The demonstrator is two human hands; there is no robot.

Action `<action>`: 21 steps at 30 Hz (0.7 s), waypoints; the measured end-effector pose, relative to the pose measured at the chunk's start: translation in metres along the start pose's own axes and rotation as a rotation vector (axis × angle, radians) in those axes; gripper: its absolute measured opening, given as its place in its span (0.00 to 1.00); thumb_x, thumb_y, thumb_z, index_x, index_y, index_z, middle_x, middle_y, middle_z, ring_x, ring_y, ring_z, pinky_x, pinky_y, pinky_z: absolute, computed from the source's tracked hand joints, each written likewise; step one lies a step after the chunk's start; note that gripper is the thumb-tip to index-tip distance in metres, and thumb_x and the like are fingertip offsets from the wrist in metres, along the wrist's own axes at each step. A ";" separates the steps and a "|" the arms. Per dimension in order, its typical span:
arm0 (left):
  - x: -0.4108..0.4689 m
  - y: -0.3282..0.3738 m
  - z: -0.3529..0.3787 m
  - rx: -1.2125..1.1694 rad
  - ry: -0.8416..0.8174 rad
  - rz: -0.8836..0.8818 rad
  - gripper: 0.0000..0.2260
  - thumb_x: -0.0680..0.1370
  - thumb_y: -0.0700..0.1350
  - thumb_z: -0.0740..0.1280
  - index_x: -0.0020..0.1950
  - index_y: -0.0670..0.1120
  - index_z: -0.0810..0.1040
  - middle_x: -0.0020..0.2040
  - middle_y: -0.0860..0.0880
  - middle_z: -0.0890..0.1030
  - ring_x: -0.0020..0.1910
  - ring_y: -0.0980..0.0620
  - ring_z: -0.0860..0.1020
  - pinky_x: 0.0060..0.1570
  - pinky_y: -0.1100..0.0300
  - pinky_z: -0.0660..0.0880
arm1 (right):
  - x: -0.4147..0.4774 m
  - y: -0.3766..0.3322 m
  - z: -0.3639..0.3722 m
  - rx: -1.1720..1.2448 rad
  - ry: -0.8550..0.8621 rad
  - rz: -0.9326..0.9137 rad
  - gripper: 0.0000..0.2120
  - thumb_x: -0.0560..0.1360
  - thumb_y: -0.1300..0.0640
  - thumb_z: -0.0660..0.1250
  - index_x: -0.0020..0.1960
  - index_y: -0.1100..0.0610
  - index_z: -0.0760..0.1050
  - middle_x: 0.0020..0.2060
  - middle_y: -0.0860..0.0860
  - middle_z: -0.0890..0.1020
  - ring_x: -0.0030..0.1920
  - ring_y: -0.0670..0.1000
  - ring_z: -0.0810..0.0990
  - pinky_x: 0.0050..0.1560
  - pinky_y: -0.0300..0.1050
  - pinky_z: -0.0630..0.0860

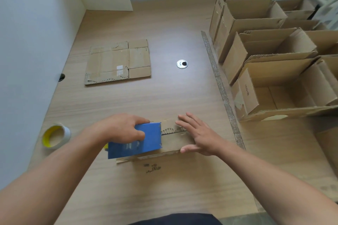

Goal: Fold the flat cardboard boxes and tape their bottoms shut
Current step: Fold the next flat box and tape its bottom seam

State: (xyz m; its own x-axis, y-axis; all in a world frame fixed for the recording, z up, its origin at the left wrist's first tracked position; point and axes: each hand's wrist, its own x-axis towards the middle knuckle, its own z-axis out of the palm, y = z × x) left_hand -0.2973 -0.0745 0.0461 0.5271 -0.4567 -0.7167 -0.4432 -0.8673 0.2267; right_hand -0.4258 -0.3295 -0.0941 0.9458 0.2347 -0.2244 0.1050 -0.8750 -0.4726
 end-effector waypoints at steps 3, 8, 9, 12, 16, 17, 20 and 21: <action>-0.003 -0.003 -0.006 -0.035 -0.006 0.009 0.30 0.67 0.60 0.60 0.71 0.68 0.67 0.65 0.58 0.75 0.57 0.52 0.74 0.54 0.55 0.74 | 0.000 0.000 0.003 -0.009 0.018 -0.008 0.44 0.71 0.27 0.62 0.80 0.41 0.50 0.79 0.41 0.46 0.74 0.37 0.31 0.76 0.51 0.51; -0.006 -0.004 -0.016 -0.021 -0.024 0.015 0.33 0.65 0.61 0.60 0.71 0.69 0.66 0.65 0.58 0.74 0.58 0.52 0.74 0.58 0.53 0.73 | -0.001 -0.004 0.001 -0.074 -0.003 -0.002 0.43 0.68 0.21 0.48 0.78 0.35 0.45 0.80 0.42 0.44 0.75 0.40 0.31 0.74 0.51 0.53; -0.006 -0.004 -0.017 -0.022 -0.028 0.013 0.33 0.65 0.61 0.61 0.71 0.70 0.66 0.65 0.58 0.74 0.58 0.52 0.74 0.58 0.53 0.73 | -0.002 -0.005 0.000 -0.089 0.000 -0.006 0.41 0.68 0.20 0.46 0.77 0.33 0.41 0.80 0.43 0.44 0.75 0.41 0.32 0.74 0.52 0.53; -0.007 -0.008 -0.016 -0.047 -0.052 0.010 0.30 0.70 0.60 0.63 0.72 0.70 0.65 0.64 0.59 0.74 0.57 0.53 0.74 0.52 0.57 0.72 | -0.003 -0.006 0.002 -0.107 0.032 -0.024 0.37 0.70 0.22 0.47 0.74 0.30 0.39 0.81 0.45 0.46 0.78 0.46 0.37 0.72 0.53 0.57; -0.014 -0.019 -0.021 -0.086 -0.060 0.008 0.29 0.70 0.59 0.64 0.72 0.69 0.66 0.61 0.61 0.77 0.55 0.56 0.75 0.54 0.57 0.73 | -0.004 -0.008 0.003 -0.114 0.074 -0.041 0.34 0.72 0.24 0.49 0.75 0.31 0.46 0.81 0.49 0.51 0.80 0.52 0.45 0.70 0.54 0.61; -0.016 -0.022 -0.024 -0.094 -0.059 0.001 0.30 0.67 0.59 0.63 0.71 0.69 0.67 0.61 0.61 0.77 0.56 0.57 0.76 0.56 0.57 0.73 | -0.004 -0.008 0.003 -0.123 0.071 -0.045 0.34 0.72 0.25 0.49 0.74 0.31 0.46 0.81 0.49 0.51 0.80 0.52 0.45 0.70 0.54 0.61; -0.024 -0.034 -0.033 -0.058 -0.072 -0.015 0.29 0.68 0.58 0.64 0.70 0.69 0.67 0.66 0.62 0.74 0.61 0.56 0.73 0.63 0.54 0.70 | -0.003 -0.007 0.004 -0.195 0.058 -0.048 0.31 0.72 0.24 0.45 0.73 0.27 0.42 0.81 0.48 0.46 0.80 0.52 0.42 0.69 0.52 0.59; -0.026 -0.038 -0.035 -0.047 -0.081 -0.018 0.28 0.69 0.58 0.64 0.70 0.69 0.67 0.67 0.62 0.74 0.63 0.56 0.72 0.65 0.53 0.69 | -0.003 -0.007 0.004 -0.219 0.051 -0.047 0.31 0.72 0.24 0.43 0.72 0.26 0.40 0.81 0.48 0.45 0.79 0.51 0.40 0.69 0.52 0.58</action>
State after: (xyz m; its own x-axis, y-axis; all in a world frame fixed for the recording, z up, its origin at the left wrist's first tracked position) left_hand -0.2685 -0.0364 0.0790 0.4735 -0.4255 -0.7712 -0.3992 -0.8841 0.2427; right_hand -0.4307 -0.3225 -0.0939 0.9520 0.2606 -0.1606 0.2083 -0.9360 -0.2838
